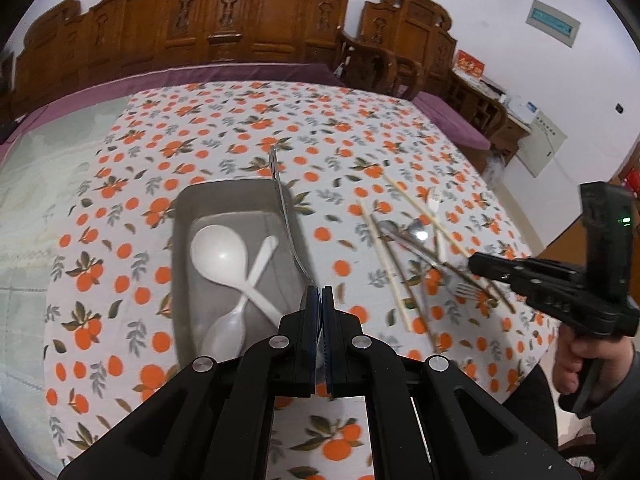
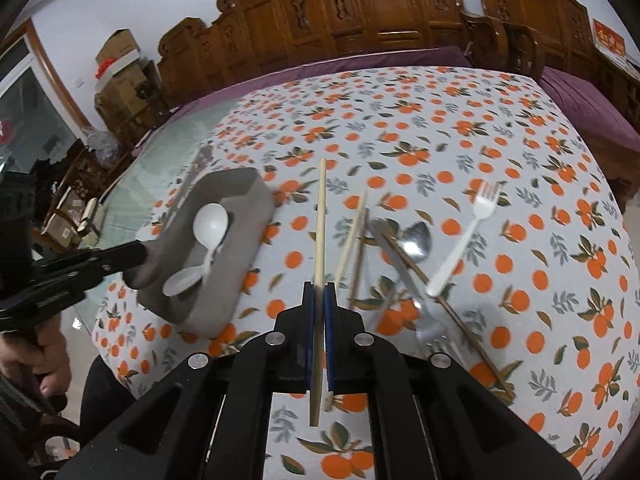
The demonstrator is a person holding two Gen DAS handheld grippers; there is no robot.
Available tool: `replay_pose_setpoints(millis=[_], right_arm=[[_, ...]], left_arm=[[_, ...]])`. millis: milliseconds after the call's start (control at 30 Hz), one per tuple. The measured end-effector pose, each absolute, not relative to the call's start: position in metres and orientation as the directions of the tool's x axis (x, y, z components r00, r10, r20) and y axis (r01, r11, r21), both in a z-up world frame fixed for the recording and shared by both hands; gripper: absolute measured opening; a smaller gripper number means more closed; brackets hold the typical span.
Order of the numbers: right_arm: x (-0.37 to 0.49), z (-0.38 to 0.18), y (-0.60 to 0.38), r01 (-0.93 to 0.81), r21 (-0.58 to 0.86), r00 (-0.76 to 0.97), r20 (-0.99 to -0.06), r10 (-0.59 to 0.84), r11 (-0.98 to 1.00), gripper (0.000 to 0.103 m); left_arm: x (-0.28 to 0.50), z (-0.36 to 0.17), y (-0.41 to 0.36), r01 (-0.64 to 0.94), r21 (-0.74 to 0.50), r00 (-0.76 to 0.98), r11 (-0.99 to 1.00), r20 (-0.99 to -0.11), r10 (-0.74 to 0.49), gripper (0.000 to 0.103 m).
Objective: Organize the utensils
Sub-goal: 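Lower the metal fork into the tray and open the left tool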
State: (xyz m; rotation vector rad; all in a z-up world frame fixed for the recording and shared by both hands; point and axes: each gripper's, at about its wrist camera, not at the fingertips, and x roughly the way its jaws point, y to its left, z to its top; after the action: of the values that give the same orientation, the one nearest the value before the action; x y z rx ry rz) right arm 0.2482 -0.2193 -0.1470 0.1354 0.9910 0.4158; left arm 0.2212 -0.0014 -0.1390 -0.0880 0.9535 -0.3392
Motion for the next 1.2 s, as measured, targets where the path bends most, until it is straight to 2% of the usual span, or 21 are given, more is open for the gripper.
replay_pose_setpoints(millis=[400, 700, 1200], right_arm=[[0.252, -0.141, -0.186, -0.342, 0.292, 0.454, -0.781, 0.429, 0.893, 0.006], [0.25, -0.14, -0.175, -0.357, 0.289, 0.443, -0.785, 0.433, 0.888, 0.006], [0.248, -0.137, -0.156, -0.387, 0.281, 0.434, -0.785, 0.442, 0.878, 0.006]], left_arm=[[0.238, -0.179, 0.024, 0.189, -0.196, 0.461, 0.962, -0.848, -0.263, 0.001], [0.248, -0.194, 0.027, 0.173, -0.196, 0.439, 0.965, -0.862, -0.253, 0.002], [0.247, -0.181, 0.035, 0.151, -0.19, 0.467, 0.97, -0.851, -0.24, 0.002]])
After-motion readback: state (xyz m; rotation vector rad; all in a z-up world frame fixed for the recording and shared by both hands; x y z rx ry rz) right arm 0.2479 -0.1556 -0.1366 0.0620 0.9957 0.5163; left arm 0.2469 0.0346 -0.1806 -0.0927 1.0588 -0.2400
